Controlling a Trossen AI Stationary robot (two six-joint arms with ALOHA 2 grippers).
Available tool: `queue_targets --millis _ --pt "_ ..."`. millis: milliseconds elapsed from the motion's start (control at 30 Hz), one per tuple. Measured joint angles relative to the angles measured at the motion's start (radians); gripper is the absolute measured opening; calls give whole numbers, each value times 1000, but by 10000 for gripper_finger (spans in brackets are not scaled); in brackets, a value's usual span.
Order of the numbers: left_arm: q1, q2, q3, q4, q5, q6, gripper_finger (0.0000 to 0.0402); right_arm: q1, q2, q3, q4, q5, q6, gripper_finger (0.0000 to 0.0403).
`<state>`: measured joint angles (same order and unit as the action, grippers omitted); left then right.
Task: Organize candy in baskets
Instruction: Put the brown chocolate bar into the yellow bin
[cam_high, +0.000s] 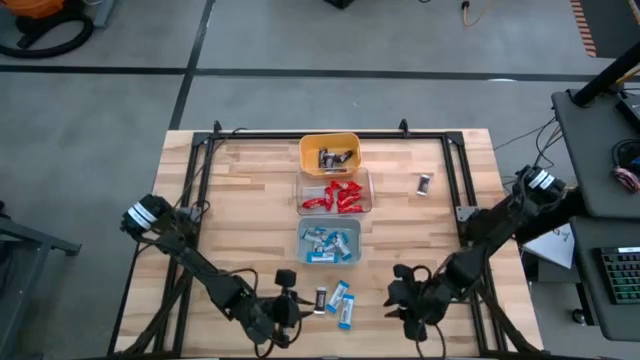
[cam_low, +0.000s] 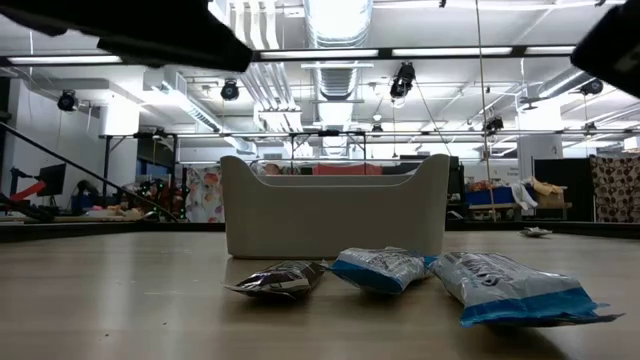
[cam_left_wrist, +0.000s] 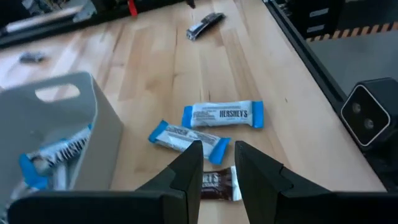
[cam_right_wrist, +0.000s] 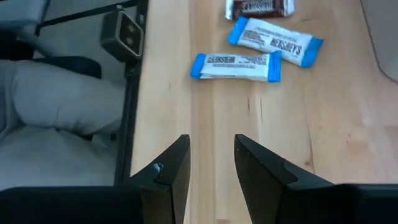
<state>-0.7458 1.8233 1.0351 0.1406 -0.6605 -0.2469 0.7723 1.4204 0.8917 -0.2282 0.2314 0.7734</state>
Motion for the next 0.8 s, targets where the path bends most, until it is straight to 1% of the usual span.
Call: queue_targets --millis 133,267,467,567,667,800 --pt "0 20 0 1 0 -70 78 2 48 0 10 29 62 130" --pt "0 51 -1 15 -4 -81 90 2 96 0 21 35 74 149" --pt "-2 116 -1 92 -30 -33 138 2 122 0 38 35 83 175" --pt "-4 145 -2 128 -35 -4 165 3 116 0 62 57 81 184" --pt "-3 173 -2 139 -36 -1 188 5 108 0 71 70 71 189" --pt "2 210 -2 160 -37 -1 208 7 108 0 80 84 54 189"
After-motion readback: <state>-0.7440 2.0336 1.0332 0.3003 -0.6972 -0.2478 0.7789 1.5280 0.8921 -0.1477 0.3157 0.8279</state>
